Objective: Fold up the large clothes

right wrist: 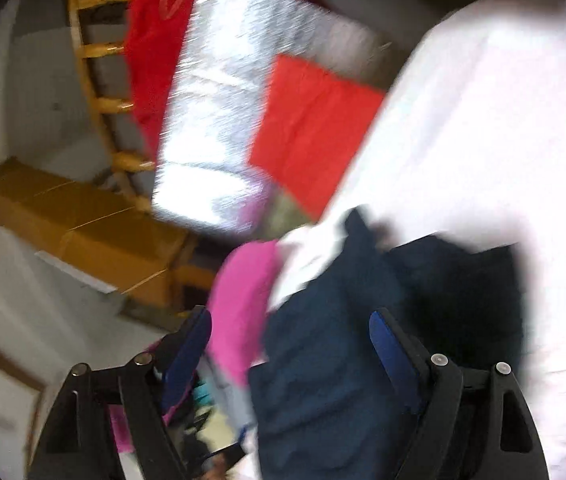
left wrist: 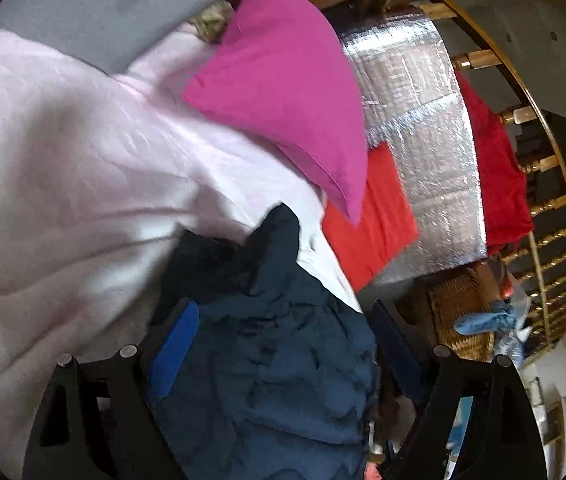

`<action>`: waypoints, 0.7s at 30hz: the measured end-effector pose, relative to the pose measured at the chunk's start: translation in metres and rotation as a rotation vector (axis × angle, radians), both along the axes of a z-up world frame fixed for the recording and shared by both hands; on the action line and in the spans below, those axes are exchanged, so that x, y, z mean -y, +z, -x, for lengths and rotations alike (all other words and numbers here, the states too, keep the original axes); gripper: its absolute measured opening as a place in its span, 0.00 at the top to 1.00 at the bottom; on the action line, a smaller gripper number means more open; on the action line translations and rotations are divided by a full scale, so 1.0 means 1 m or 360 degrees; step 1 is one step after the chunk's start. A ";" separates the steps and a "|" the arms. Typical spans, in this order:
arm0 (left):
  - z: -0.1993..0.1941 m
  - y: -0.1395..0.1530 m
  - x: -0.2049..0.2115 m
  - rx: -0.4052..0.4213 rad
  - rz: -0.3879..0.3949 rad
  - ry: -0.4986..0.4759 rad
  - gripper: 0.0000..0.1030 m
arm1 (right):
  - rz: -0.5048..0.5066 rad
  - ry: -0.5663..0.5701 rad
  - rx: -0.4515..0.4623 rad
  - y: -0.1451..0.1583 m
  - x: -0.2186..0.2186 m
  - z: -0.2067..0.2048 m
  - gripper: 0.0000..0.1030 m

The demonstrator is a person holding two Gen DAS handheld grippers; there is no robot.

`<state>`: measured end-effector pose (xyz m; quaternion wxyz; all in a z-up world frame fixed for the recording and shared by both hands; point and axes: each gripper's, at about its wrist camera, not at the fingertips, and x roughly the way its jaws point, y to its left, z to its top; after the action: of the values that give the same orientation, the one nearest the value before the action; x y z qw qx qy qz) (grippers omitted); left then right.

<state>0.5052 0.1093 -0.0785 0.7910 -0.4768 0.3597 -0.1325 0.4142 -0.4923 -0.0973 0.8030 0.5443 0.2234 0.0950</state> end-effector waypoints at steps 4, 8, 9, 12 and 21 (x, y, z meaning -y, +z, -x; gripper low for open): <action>0.009 0.008 0.000 -0.0075 -0.0303 0.0102 0.14 | 0.0059 -0.0063 -0.0176 -0.008 0.016 0.010 0.18; 0.013 0.002 0.004 -0.0208 -0.0484 0.0101 0.14 | 0.0064 -0.0029 -0.0307 -0.022 0.022 0.016 0.18; 0.015 -0.001 0.004 -0.0236 -0.0529 0.0104 0.14 | 0.0092 -0.0011 -0.0347 -0.025 0.019 0.016 0.18; 0.019 -0.010 0.010 -0.0354 -0.0747 0.0088 0.14 | 0.0216 0.0024 -0.0391 -0.026 0.013 0.021 0.19; 0.020 -0.032 0.018 -0.0500 -0.0800 -0.0113 0.14 | 0.0542 0.0098 -0.0647 -0.037 -0.005 0.009 0.19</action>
<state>0.4852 0.0917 -0.1101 0.8138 -0.2677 0.5157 0.0084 0.4048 -0.4878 -0.1344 0.8184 0.4021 0.4094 -0.0310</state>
